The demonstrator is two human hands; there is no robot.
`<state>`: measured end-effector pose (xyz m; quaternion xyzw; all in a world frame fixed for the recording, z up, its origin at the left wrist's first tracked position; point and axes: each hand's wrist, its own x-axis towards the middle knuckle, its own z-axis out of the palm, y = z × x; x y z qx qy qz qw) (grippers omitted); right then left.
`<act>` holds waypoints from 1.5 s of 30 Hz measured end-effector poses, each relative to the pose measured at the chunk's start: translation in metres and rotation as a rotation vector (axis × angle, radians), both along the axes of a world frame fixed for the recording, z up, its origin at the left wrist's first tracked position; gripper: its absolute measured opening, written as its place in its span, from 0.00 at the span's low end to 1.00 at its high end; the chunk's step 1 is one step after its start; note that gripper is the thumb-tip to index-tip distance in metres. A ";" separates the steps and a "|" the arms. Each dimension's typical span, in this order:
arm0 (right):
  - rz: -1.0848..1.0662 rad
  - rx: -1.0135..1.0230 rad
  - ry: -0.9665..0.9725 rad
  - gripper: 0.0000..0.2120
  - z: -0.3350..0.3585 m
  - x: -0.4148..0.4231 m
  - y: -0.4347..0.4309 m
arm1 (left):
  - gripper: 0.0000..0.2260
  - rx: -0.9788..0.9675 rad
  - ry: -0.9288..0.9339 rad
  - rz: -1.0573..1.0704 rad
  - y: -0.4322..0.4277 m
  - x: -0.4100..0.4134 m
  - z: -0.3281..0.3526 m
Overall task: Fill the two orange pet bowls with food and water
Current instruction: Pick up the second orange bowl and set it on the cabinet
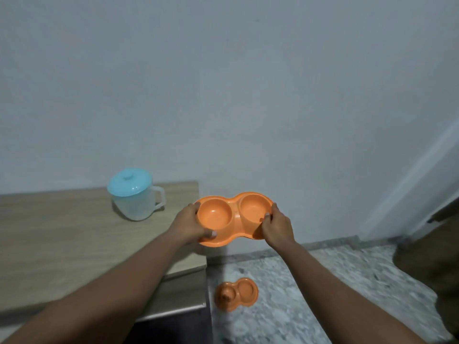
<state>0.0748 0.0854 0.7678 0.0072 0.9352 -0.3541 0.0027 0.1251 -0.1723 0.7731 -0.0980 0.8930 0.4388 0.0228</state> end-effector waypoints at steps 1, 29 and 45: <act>-0.002 0.011 0.000 0.22 0.000 0.006 -0.005 | 0.45 0.008 -0.004 0.002 -0.003 0.005 -0.003; 0.251 -0.072 0.008 0.17 -0.043 0.156 -0.404 | 0.35 -0.042 -0.018 0.114 -0.410 0.188 -0.023; 0.134 -0.032 -0.079 0.18 -0.058 0.195 -0.560 | 0.45 -0.065 -0.104 0.006 -0.568 0.202 -0.058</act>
